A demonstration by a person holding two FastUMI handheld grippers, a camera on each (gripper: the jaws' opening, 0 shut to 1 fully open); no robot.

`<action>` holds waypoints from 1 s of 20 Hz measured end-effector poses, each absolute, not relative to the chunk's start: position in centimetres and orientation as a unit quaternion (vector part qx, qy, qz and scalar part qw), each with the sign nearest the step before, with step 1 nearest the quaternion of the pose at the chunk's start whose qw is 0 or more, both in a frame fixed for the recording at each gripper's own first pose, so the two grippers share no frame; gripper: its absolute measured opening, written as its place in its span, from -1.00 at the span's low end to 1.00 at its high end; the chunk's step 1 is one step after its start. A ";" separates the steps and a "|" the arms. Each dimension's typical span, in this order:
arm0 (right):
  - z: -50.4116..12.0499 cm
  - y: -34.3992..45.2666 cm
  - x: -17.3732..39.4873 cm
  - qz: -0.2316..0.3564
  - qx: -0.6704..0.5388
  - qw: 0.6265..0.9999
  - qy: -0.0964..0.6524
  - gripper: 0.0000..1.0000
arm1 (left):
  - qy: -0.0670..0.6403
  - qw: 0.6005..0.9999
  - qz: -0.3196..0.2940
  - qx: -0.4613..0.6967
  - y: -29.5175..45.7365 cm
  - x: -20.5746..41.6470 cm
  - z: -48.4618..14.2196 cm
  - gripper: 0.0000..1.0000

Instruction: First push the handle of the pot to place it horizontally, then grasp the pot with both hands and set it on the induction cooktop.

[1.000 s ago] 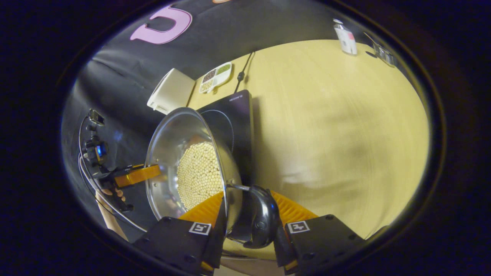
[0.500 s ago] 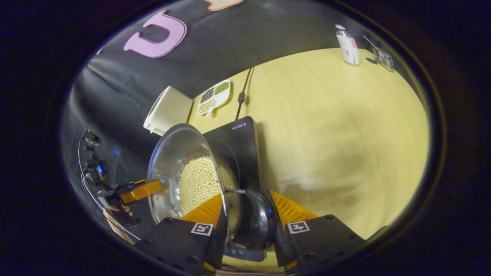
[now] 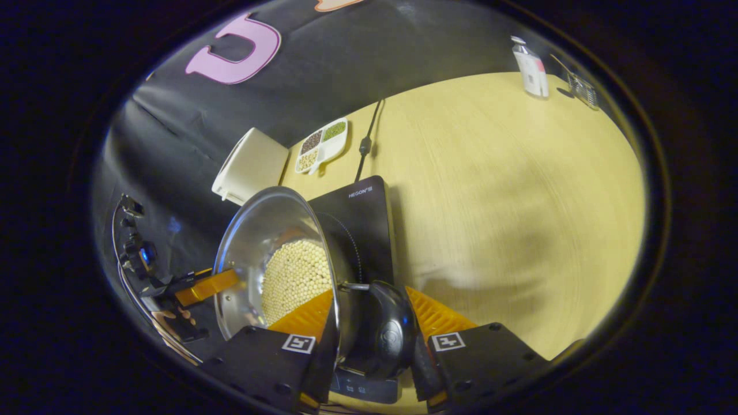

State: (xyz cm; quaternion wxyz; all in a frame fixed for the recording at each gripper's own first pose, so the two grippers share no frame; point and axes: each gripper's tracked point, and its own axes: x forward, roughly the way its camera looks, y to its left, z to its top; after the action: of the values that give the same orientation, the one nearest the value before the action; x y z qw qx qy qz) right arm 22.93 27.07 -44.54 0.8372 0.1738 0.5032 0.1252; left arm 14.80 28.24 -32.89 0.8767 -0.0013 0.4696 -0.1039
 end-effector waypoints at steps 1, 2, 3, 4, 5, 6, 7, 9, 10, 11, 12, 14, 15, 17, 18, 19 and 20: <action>-44.5 27.0 23.0 0.127 0.173 0.838 0.502 0.05 | 0.470 0.876 -0.103 -0.002 28.3 14.7 -32.9 0.18; -44.5 27.0 23.0 0.127 0.173 0.838 0.501 0.05 | 0.468 0.878 -0.101 -0.005 28.2 14.8 -33.0 0.22; -44.5 27.0 23.1 0.126 0.173 0.839 0.501 0.05 | 0.467 0.878 -0.100 -0.007 28.3 14.7 -33.0 0.21; -44.5 27.0 23.1 0.126 0.173 0.839 0.501 0.05 | 0.467 0.879 -0.096 -0.011 28.3 14.6 -32.9 0.22; -44.5 27.0 23.1 0.125 0.172 0.839 0.501 0.05 | 0.467 0.880 -0.092 -0.016 28.3 14.5 -33.0 0.24; -44.4 27.0 23.1 0.125 0.172 0.840 0.500 0.05 | 0.465 0.881 -0.088 -0.022 28.2 14.5 -33.0 0.24; -44.4 26.9 23.1 0.125 0.168 0.841 0.499 0.05 | 0.459 0.884 -0.087 -0.024 28.3 14.5 -32.9 0.24; -44.1 26.2 23.0 0.123 0.157 0.848 0.491 0.26 | 0.448 0.890 -0.076 -0.031 28.5 14.3 -32.7 0.27; -43.7 25.8 23.0 0.120 0.152 0.853 0.485 0.44 | 0.439 0.896 -0.061 -0.031 29.0 14.4 -32.4 0.45; -42.8 25.4 23.3 0.116 0.151 0.861 0.471 0.63 | 0.428 0.902 -0.043 -0.030 29.8 14.2 -31.7 0.44; -41.7 25.3 23.5 0.119 0.154 0.871 0.451 0.77 | 0.409 0.912 -0.026 -0.029 30.4 14.5 -30.6 0.76; -39.2 24.4 23.6 0.116 0.155 0.889 0.415 0.99 | 0.371 0.928 -0.009 -0.027 30.9 13.9 -28.3 0.99; -38.1 23.7 23.5 0.113 0.150 0.897 0.400 0.99 | 0.356 0.934 0.000 -0.022 31.1 13.6 -27.1 0.96; -35.9 22.0 23.2 0.105 0.131 0.913 0.372 0.99 | 0.326 0.945 0.015 -0.014 30.8 12.8 -24.9 0.94; -35.1 21.1 22.8 0.102 0.117 0.920 0.360 0.99 | 0.313 0.949 0.023 -0.012 30.4 12.4 -23.8 0.94; -34.1 20.2 22.4 0.102 0.102 0.926 0.349 0.99 | 0.306 0.952 0.033 -0.011 29.9 11.8 -22.9 0.94; -33.1 19.3 22.1 0.101 0.085 0.932 0.337 0.99 | 0.294 0.955 0.042 -0.015 29.0 11.1 -21.8 0.94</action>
State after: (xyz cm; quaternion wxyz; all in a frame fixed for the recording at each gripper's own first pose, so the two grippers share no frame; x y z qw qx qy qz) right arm 22.10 19.29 -33.14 0.9320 0.0849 0.3374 0.1015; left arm 11.11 29.04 -21.75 0.9547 -0.0147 0.2943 0.0423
